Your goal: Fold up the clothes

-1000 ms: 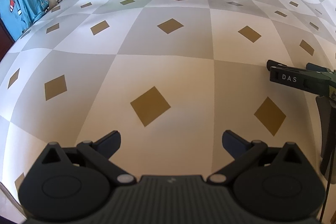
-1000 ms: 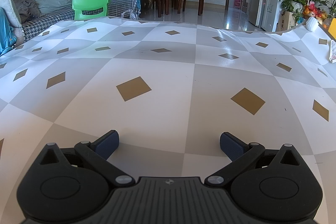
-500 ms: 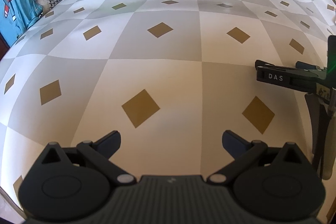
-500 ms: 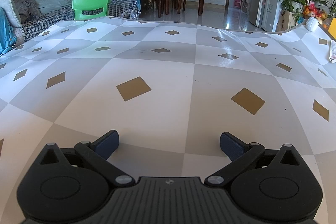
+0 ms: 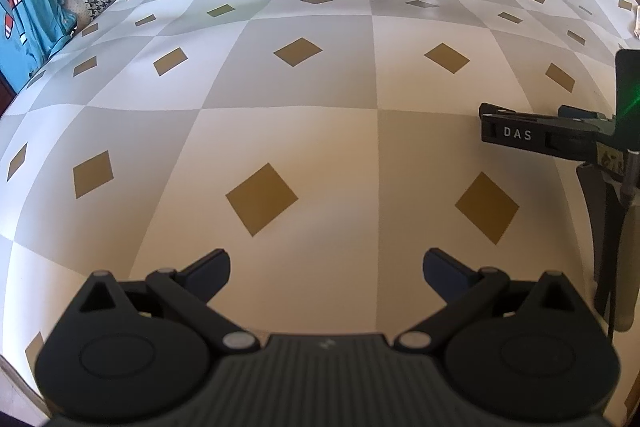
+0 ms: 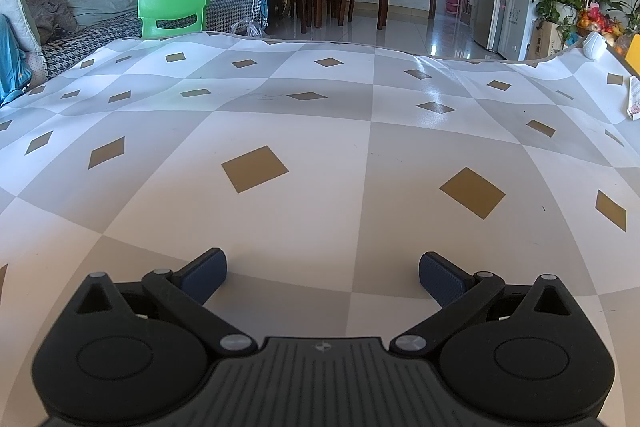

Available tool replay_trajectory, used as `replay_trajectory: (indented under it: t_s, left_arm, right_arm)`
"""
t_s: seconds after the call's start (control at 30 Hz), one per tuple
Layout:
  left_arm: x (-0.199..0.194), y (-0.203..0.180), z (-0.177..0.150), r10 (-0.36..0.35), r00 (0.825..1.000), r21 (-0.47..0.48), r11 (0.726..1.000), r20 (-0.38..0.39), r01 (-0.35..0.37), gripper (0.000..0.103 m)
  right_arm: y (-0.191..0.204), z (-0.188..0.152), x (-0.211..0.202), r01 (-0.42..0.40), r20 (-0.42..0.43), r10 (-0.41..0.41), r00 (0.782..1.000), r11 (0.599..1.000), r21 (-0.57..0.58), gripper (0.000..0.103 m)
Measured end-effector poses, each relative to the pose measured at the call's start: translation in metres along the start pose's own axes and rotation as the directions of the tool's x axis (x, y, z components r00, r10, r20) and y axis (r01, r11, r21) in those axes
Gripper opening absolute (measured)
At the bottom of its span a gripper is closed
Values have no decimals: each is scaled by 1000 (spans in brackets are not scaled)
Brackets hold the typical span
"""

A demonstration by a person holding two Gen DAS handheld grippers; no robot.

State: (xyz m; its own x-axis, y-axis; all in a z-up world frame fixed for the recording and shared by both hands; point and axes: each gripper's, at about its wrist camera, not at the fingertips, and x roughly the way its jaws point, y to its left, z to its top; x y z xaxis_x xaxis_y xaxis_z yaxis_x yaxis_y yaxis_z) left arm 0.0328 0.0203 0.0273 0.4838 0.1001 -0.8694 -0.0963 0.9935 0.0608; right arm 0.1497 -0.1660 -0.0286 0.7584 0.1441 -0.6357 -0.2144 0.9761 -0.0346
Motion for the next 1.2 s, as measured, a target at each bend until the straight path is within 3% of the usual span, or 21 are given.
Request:
replay_trajectory:
  t_s: [0.8,1.2]
  left_arm:
    - [-9,-3,-2,-80,997,-5,997,-11,80,103]
    - [-9,-6,-8,-74,997,-6,997,-27,74,103]
  right_arm:
    - [0,0,0,0,0,0,1000,1000,0,103]
    - [0,0,0,0,0,0,1000,1000,0,103]
